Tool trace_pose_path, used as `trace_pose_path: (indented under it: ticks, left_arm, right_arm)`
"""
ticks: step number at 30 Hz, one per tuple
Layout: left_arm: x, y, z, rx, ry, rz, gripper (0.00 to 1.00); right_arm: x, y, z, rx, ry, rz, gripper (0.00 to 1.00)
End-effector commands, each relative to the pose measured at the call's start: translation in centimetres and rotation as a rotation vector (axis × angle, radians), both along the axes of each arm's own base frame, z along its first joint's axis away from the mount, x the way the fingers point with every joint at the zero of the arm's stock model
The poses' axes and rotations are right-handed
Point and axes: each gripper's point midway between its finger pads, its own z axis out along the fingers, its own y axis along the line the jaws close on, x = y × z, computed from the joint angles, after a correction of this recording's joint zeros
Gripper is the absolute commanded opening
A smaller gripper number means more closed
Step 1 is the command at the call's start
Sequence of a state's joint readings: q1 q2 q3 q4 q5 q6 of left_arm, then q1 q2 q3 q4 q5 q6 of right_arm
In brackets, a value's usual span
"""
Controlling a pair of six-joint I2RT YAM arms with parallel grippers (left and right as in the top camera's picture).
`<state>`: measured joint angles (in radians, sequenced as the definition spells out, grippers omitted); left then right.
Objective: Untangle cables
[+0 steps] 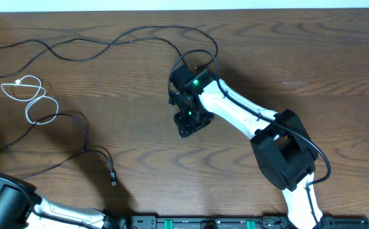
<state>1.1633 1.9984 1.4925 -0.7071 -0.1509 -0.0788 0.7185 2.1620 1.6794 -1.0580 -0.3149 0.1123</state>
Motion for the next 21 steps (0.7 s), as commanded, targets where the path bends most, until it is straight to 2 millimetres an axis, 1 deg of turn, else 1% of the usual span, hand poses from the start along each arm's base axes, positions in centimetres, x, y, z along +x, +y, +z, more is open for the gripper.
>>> trace_pose_path:
  ticks: [1,5,6,8,9,10,15,21]
  left_arm:
    - [-0.3,-0.6,-2.2,-0.057,0.009,0.011,0.52]
    - [0.0,0.2,-2.4,-0.032,0.002,0.011,0.51]
    - [0.1,0.4,-2.3,-0.022,-0.002,0.011,0.45]
    - [0.3,0.9,-2.2,-0.002,-0.011,0.010,0.20]
    - [0.4,1.1,-2.1,0.008,-0.015,0.010,0.13]
    - [0.6,1.4,-2.0,0.022,-0.021,0.009,0.08]
    - [1.4,2.9,-1.4,0.083,-0.019,-0.076,0.07]
    - [2.7,5.3,-0.1,0.193,-0.008,-0.203,0.08]
  right_arm:
    - [-0.3,0.1,0.2,0.002,-0.006,0.022,0.44]
    - [-0.3,0.1,0.2,0.001,-0.004,0.022,0.44]
    - [-0.3,0.0,0.2,0.001,-0.004,0.022,0.44]
    - [-0.3,0.1,0.2,0.001,-0.004,0.022,0.44]
    - [-0.3,0.1,0.2,0.001,-0.004,0.022,0.44]
    - [-0.3,0.1,0.2,0.001,-0.004,0.022,0.44]
    - [-0.3,0.0,0.2,0.001,-0.004,0.022,0.45]
    - [-0.4,0.1,0.2,0.001,-0.003,0.022,0.46]
